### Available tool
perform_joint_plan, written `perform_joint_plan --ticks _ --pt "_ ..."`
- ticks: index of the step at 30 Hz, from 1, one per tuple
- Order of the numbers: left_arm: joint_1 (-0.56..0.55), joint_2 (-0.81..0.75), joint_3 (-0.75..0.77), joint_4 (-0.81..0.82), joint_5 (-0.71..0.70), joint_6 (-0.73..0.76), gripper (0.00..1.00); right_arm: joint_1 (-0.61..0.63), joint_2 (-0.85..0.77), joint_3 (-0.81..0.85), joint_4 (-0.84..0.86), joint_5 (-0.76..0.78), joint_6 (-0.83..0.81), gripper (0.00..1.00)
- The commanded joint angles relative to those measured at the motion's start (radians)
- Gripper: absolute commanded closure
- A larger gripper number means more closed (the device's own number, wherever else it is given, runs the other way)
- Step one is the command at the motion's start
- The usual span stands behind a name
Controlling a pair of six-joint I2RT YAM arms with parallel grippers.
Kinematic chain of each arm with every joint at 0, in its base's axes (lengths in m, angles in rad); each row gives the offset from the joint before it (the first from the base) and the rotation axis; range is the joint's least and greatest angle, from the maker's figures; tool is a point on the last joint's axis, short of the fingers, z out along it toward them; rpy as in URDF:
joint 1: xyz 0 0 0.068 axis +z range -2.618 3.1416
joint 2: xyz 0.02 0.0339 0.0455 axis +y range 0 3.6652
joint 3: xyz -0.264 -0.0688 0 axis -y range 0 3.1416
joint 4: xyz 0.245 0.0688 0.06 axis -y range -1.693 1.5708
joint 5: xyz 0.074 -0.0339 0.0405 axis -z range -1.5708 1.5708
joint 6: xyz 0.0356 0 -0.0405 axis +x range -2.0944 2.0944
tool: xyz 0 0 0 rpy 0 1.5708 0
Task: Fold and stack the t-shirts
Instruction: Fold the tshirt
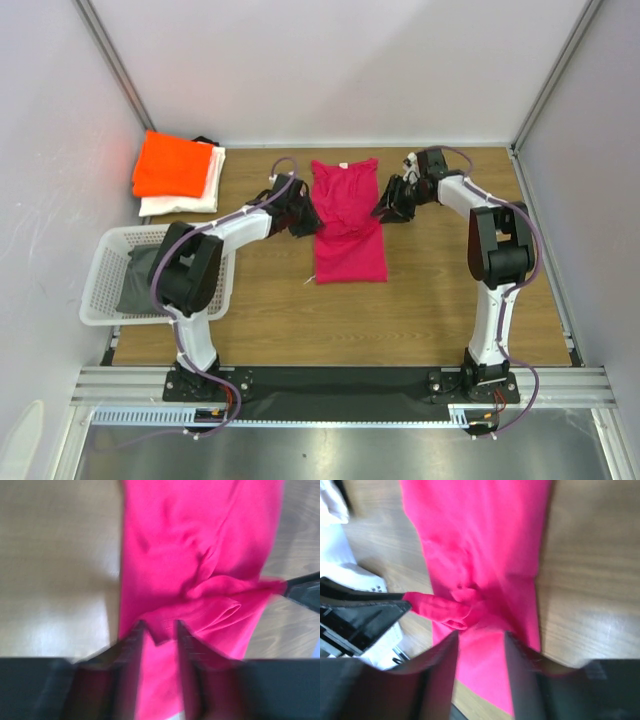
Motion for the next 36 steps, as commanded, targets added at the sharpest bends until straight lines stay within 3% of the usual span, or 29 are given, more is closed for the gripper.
perform_joint_plan --ticks 1,2,7,12,17,22,25,27,33,36 --pt "0.013 0.028 0.131 0.039 -0.003 0.036 0.58 -0.010 0.000 0.127 -0.020 -0.034 -0.035 0.50" --pt "0.013 0.036 0.154 0.034 -0.024 0.048 0.41 -0.013 0.008 0.158 -0.024 -0.039 -0.038 0.46" --pt "0.020 0.029 0.300 -0.039 -0.052 0.166 0.17 -0.027 0.014 0.319 -0.082 -0.050 -0.043 0.36" --pt "0.006 -0.066 0.216 -0.010 0.024 0.214 0.15 -0.027 -0.070 0.227 -0.060 -0.043 -0.040 0.35" --pt "-0.069 -0.157 0.084 -0.033 0.019 0.245 0.13 -0.027 -0.210 -0.053 0.037 -0.028 0.005 0.34" --pt "-0.128 -0.257 -0.096 -0.076 -0.027 0.191 0.15 -0.015 -0.348 -0.305 0.034 -0.001 -0.018 0.33" --pt "-0.143 -0.289 -0.156 -0.056 -0.023 0.182 0.28 -0.001 -0.403 -0.388 0.043 0.000 -0.022 0.41" --pt "-0.151 -0.295 -0.180 -0.026 -0.021 0.171 0.35 0.021 -0.413 -0.396 0.048 -0.010 -0.022 0.51" --pt "-0.129 -0.179 -0.110 0.097 0.011 0.179 0.41 0.103 -0.399 -0.387 0.092 0.015 -0.025 0.66" --pt "-0.082 -0.087 -0.087 0.197 0.054 0.115 0.51 0.123 -0.359 -0.416 0.143 0.021 -0.018 0.72"
